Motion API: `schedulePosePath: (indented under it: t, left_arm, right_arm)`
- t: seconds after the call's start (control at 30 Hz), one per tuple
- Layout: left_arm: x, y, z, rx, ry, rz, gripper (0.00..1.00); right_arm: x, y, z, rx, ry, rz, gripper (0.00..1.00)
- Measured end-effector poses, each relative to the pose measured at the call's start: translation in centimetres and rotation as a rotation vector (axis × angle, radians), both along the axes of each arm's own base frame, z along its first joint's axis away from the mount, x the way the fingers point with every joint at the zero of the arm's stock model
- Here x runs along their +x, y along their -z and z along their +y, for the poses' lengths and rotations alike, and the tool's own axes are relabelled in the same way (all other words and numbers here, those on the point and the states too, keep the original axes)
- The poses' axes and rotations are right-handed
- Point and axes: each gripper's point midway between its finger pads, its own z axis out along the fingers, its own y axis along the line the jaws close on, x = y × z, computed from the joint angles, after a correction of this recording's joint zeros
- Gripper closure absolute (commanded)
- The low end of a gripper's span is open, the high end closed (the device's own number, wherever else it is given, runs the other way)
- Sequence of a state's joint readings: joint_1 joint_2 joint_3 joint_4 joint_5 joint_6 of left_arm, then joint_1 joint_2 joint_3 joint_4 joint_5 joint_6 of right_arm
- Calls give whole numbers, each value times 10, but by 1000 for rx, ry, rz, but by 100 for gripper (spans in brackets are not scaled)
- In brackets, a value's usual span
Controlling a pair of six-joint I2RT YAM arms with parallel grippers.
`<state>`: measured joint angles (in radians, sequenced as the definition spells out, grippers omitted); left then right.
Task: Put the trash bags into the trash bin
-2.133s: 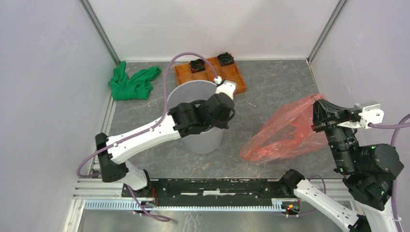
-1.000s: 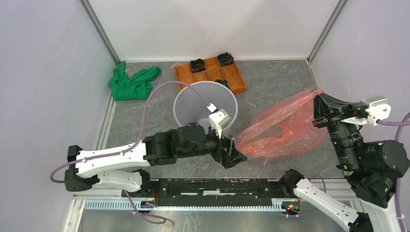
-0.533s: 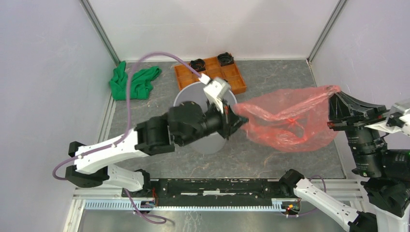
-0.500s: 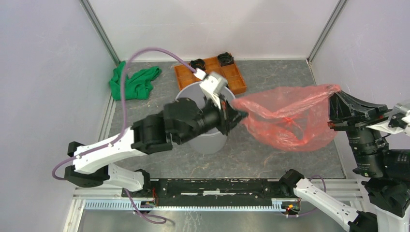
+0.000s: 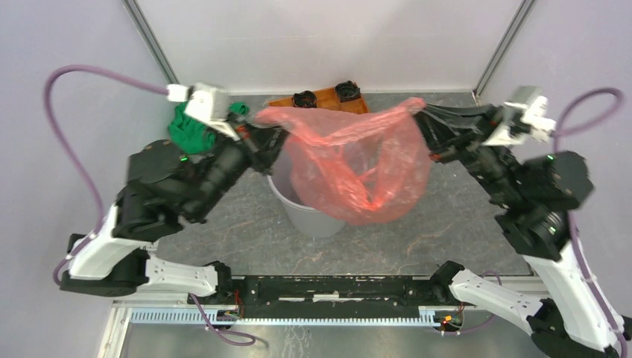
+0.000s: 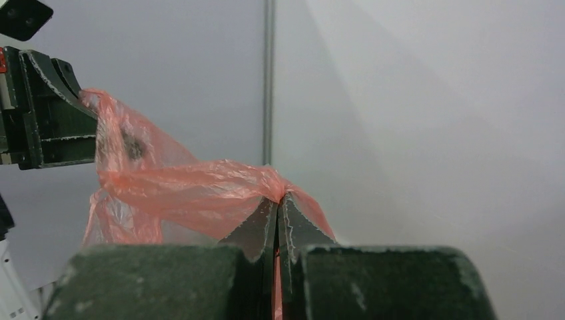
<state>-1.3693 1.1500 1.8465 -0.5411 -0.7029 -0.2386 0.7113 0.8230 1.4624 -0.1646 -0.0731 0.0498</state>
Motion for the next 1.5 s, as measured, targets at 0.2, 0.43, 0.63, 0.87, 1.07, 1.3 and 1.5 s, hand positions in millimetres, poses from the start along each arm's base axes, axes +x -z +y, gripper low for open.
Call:
schedulePosePath:
  t: [0.2, 0.43, 0.63, 0.87, 1.07, 1.3, 1.5]
  left_arm:
    - [-2, 2, 80, -78, -103, 5, 98]
    - [2, 5, 105, -105, -176, 16, 98]
    - [11, 52, 70, 44, -187, 34, 98]
    - [34, 91, 5, 213, -223, 49, 98]
    - [125, 134, -12, 329, -319, 157, 98]
    - [189, 140, 0, 305, -300, 234, 98]
    - [170, 119, -2, 222, -201, 212, 98]
  right_arm:
    - [30, 9, 58, 12, -152, 51, 99]
    - [55, 13, 105, 11, -268, 100, 99]
    - [59, 41, 93, -22, -193, 125, 99]
    - [64, 51, 42, -51, 51, 112, 99]
    - [81, 71, 24, -122, 199, 127, 100]
    - [120, 97, 42, -241, 270, 173, 100]
    - [121, 116, 57, -298, 209, 214, 98]
